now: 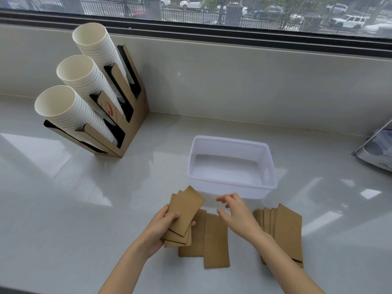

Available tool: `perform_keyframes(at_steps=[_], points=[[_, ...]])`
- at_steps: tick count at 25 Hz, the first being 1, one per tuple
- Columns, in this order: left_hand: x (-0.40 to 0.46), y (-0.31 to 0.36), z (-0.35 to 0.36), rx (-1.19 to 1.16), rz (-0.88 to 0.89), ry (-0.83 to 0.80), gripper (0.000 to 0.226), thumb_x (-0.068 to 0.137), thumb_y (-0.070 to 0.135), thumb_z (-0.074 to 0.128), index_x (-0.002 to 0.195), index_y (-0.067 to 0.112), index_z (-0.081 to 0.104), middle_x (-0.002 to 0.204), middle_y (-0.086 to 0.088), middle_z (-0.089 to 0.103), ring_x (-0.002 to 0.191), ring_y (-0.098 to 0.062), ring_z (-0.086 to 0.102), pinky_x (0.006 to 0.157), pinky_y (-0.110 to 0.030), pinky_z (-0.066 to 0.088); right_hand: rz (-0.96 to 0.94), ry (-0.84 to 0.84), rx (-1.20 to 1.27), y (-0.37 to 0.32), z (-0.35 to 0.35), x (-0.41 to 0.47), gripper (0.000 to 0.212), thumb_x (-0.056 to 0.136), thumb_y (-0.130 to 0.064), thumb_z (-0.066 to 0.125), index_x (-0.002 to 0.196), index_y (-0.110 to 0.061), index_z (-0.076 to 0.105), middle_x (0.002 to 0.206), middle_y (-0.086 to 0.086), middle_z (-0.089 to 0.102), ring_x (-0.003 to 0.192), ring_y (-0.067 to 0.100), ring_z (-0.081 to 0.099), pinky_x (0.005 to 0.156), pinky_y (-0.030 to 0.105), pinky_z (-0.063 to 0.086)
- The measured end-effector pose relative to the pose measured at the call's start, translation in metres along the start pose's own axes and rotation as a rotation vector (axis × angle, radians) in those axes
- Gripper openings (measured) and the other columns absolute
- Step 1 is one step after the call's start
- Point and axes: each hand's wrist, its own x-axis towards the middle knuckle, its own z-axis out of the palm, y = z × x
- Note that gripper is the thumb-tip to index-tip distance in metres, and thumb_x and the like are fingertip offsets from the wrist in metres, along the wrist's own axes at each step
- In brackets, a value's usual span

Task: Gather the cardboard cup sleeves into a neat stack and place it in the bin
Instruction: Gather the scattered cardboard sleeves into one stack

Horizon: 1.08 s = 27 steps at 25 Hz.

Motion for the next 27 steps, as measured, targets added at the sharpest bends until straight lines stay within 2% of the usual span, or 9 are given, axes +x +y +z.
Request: perform_keyframes(at_steps=[3, 5, 9, 13, 16, 19, 21, 23, 27], points=[[-0.001, -0.002, -0.002, -0.020, 0.000, 0.016, 0.027, 0.093, 0.009, 0.038, 0.116, 0.017, 0.050, 0.105, -0.021, 0.070, 0.086, -0.024, 0.072, 0.067, -0.030, 0.057, 0.131, -0.140, -0.146, 0.009, 0.008, -0.005, 0.059, 0.083, -0.036, 0.058, 0.135, -0.021, 0.035, 0.133, 0.005, 0.038, 0.126, 0.020, 0.038, 0.106, 0.034, 0.037], [-0.001, -0.003, -0.003, -0.011, 0.010, 0.029, 0.028, 0.092, 0.008, 0.041, 0.116, 0.019, 0.050, 0.103, -0.020, 0.071, 0.087, -0.025, 0.071, 0.071, -0.033, 0.056, 0.170, -0.197, -0.221, 0.010, 0.014, -0.007, 0.068, 0.077, -0.038, 0.064, 0.135, -0.021, 0.033, 0.134, 0.007, 0.032, 0.128, 0.024, 0.032, 0.107, 0.036, 0.032], [0.003, -0.006, -0.005, -0.040, 0.010, 0.078, 0.035, 0.089, 0.008, 0.049, 0.123, 0.018, 0.047, 0.118, -0.019, 0.062, 0.097, -0.033, 0.061, 0.087, -0.043, 0.049, 0.248, -0.158, -0.189, 0.008, 0.019, -0.004, 0.061, 0.072, -0.033, 0.070, 0.123, -0.020, 0.040, 0.129, 0.008, 0.031, 0.124, 0.025, 0.030, 0.104, 0.034, 0.030], [0.003, -0.006, -0.005, -0.084, 0.016, 0.116, 0.037, 0.088, 0.009, 0.052, 0.123, 0.020, 0.045, 0.114, -0.014, 0.060, 0.094, -0.031, 0.060, 0.081, -0.039, 0.050, 0.273, -0.152, -0.158, 0.010, 0.020, -0.001, 0.055, 0.070, -0.028, 0.073, 0.113, -0.019, 0.040, 0.124, 0.007, 0.035, 0.120, 0.025, 0.035, 0.100, 0.035, 0.034], [0.005, -0.007, -0.007, -0.106, 0.018, 0.137, 0.042, 0.088, 0.010, 0.053, 0.128, 0.019, 0.042, 0.123, -0.016, 0.058, 0.102, -0.034, 0.059, 0.080, -0.039, 0.051, 0.256, -0.160, 0.036, 0.014, 0.018, -0.001, 0.040, 0.075, -0.018, 0.068, 0.100, -0.023, 0.038, 0.112, 0.008, 0.052, 0.100, 0.022, 0.052, 0.085, 0.035, 0.046], [0.004, -0.005, -0.005, -0.116, 0.022, 0.152, 0.037, 0.090, 0.009, 0.048, 0.125, 0.020, 0.042, 0.116, -0.011, 0.059, 0.094, -0.027, 0.060, 0.073, -0.034, 0.051, 0.255, -0.152, 0.351, 0.013, 0.006, -0.001, 0.022, 0.082, -0.011, 0.061, 0.094, -0.024, 0.048, 0.088, 0.008, 0.056, 0.079, 0.019, 0.055, 0.076, 0.033, 0.050], [0.004, -0.005, -0.004, -0.119, 0.019, 0.149, 0.034, 0.091, 0.009, 0.046, 0.123, 0.020, 0.043, 0.114, -0.011, 0.059, 0.091, -0.024, 0.060, 0.072, -0.034, 0.051, 0.263, -0.173, 0.655, 0.007, -0.004, -0.002, 0.018, 0.086, -0.009, 0.058, 0.099, -0.020, 0.054, 0.086, 0.007, 0.057, 0.078, 0.016, 0.058, 0.071, 0.024, 0.053], [0.004, -0.006, -0.003, -0.111, 0.012, 0.132, 0.034, 0.091, 0.009, 0.046, 0.123, 0.020, 0.043, 0.114, -0.011, 0.059, 0.091, -0.025, 0.060, 0.073, -0.034, 0.051, 0.263, -0.162, 0.884, 0.001, -0.011, -0.001, 0.022, 0.086, -0.007, 0.058, 0.107, -0.013, 0.054, 0.093, 0.008, 0.059, 0.082, 0.015, 0.061, 0.066, 0.018, 0.057], [0.000, -0.006, 0.001, -0.087, 0.008, 0.068, 0.034, 0.089, 0.005, 0.046, 0.120, 0.018, 0.045, 0.107, -0.007, 0.061, 0.088, -0.024, 0.060, 0.070, -0.033, 0.051, 0.312, -0.082, 1.024, -0.016, -0.002, 0.007, 0.029, 0.085, -0.004, 0.059, 0.111, -0.008, 0.048, 0.097, 0.009, 0.059, 0.085, 0.017, 0.062, 0.068, 0.021, 0.057]])
